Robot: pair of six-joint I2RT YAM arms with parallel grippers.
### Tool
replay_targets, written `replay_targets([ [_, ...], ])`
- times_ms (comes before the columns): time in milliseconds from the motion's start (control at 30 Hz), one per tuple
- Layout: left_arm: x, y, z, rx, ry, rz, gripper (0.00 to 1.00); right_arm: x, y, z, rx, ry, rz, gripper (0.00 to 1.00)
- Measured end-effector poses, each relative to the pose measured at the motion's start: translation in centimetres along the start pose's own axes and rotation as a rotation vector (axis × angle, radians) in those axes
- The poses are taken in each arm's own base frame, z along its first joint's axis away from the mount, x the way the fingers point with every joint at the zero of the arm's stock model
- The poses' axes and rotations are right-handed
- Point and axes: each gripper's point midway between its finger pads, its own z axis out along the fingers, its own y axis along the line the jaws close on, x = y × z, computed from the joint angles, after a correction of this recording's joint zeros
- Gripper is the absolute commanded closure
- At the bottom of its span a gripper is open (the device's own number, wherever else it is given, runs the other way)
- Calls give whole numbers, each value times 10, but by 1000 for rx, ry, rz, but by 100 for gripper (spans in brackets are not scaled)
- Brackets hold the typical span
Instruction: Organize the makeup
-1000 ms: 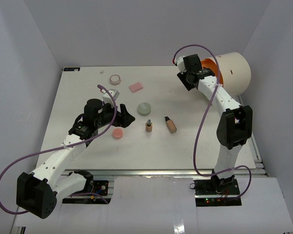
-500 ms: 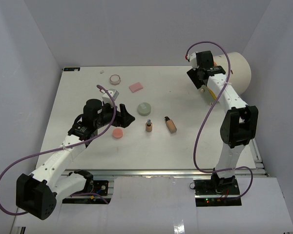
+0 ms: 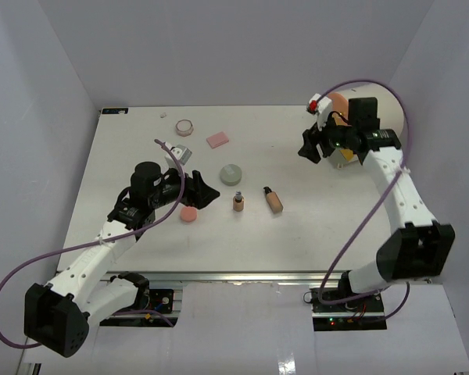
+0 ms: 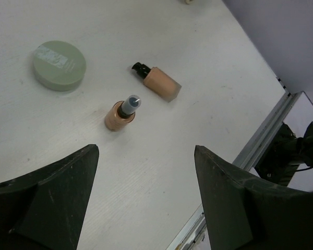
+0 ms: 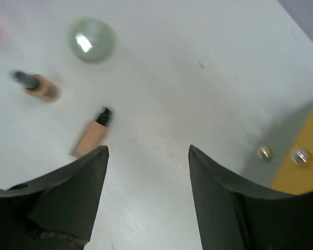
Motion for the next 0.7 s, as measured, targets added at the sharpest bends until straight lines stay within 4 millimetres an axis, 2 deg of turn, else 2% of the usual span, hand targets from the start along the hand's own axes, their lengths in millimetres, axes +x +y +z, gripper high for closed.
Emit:
replay_targets([
  [67,-1,-8,-2,47,-17,14,16,-13,44,-27,-128,-153,-25,31],
  [133,-5,-16,-2,93,-36,25,16,-19,75,-50,-209,-309,-66,32],
  [167,-7,-21,0,118,-42,23,16,-17,87,-60,-241,-371,-70,33],
  [233,-15,-33,7,172,-62,31,16,-4,98,-72,-286,-442,-30,35],
  [300,-20,-50,21,227,-58,39,16,6,95,-78,-304,-484,25,35],
  [433,-33,-85,58,321,-29,55,17,15,73,-87,-258,-520,115,34],
  [500,-49,-98,84,357,-33,52,17,14,63,-90,-214,-525,129,32],
  [533,-55,-102,96,367,-37,50,17,13,59,-90,-193,-526,132,31],
  [600,-55,-99,113,361,-17,32,16,13,52,-89,-166,-507,132,25],
  [700,-42,-90,120,325,35,12,14,5,35,-85,-140,-463,98,22],
])
